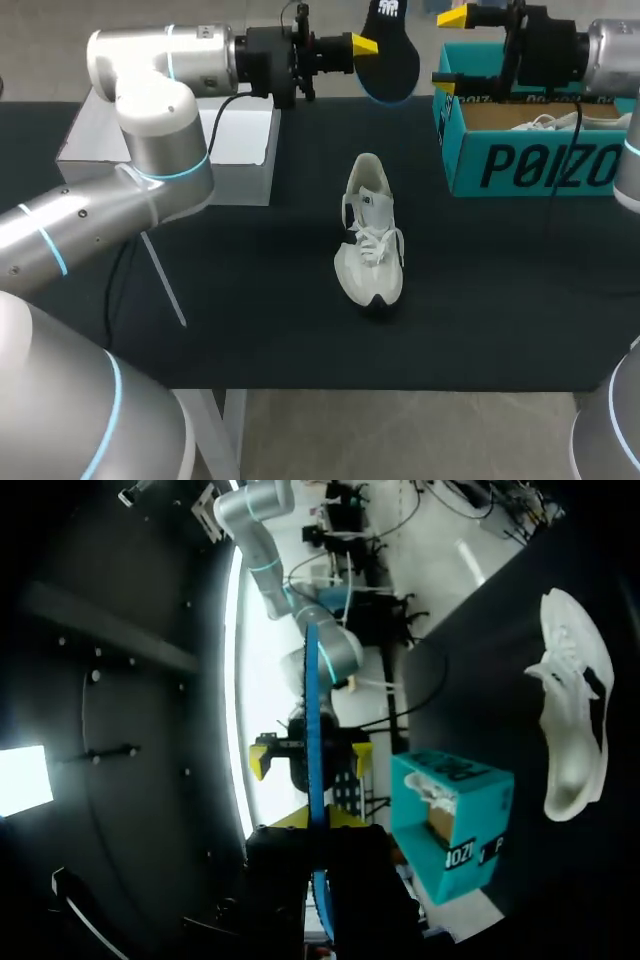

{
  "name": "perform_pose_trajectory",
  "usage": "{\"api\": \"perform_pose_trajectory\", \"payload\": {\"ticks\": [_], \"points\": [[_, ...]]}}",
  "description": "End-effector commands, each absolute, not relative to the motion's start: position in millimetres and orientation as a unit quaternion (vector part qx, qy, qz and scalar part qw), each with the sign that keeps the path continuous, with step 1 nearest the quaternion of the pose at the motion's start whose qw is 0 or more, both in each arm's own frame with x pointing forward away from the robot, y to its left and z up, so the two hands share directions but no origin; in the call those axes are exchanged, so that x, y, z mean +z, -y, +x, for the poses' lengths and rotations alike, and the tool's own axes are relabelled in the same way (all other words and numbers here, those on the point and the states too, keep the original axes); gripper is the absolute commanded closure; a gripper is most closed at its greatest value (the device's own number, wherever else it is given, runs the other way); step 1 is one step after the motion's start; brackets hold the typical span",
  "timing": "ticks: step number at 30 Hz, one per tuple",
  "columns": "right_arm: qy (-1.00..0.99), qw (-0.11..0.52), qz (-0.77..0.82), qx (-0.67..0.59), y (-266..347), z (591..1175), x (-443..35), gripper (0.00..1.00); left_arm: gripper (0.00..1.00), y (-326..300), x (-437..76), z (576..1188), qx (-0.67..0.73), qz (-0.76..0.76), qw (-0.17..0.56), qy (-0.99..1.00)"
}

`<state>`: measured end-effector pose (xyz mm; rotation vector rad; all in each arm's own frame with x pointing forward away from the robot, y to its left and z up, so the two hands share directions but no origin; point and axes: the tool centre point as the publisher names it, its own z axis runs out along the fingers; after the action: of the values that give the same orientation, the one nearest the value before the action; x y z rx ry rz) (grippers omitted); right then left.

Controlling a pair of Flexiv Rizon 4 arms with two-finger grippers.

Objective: Take the shoe out of the shoebox, open the shoe tongue, remove and reinsert the insole, then place the shoe into the shoebox

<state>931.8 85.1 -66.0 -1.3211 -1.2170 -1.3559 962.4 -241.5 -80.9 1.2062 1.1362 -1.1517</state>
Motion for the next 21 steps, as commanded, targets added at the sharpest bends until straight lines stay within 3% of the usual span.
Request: {"api": "perform_pose_trajectory", "payload": {"ticks": [1, 3, 4, 5, 7, 9, 10, 16, 21], "points": [[0.506, 0.421, -0.530, -0.535, -94.1, 940.4, -67.0, 0.00, 1.00, 242.5, -80.6, 962.1, -0.483, 0.510, 0.523, -0.483], [0.517, 0.415, -0.529, -0.530, -97.1, 941.8, -68.3, 0.00, 1.00, 243.7, -82.0, 961.7, -0.484, 0.511, 0.520, -0.484], [0.523, 0.412, -0.530, -0.525, -98.7, 942.6, -69.5, 0.10, 1.00, 244.8, -82.5, 961.4, -0.487, 0.511, 0.517, -0.484], [0.532, 0.407, -0.531, -0.519, -100.9, 942.8, -70.5, 0.36, 1.00, 246.3, -83.3, 960.9, -0.488, 0.513, 0.515, -0.484], [0.536, 0.406, -0.531, -0.516, -103.4, 942.2, -71.8, 0.47, 1.00, 248.2, -84.3, 960.8, -0.489, 0.515, 0.510, -0.484], [0.536, 0.408, -0.531, -0.514, -105.4, 941.4, -73.0, 0.45, 1.00, 249.7, -85.1, 961.0, -0.489, 0.517, 0.508, -0.484], [0.537, 0.408, -0.531, -0.513, -106.8, 941.1, -74.0, 0.51, 1.00, 250.8, -85.8, 961.4, -0.489, 0.518, 0.507, -0.485], [0.545, 0.411, -0.528, -0.506, -116.4, 938.4, -76.3, 0.62, 1.00, 257.9, -86.1, 963.9, -0.488, 0.520, 0.504, -0.486], [0.552, 0.416, -0.525, -0.497, -122.7, 935.6, -79.6, 0.63, 1.00, 262.4, -83.5, 968.0, -0.487, 0.522, 0.505, -0.486]]}}
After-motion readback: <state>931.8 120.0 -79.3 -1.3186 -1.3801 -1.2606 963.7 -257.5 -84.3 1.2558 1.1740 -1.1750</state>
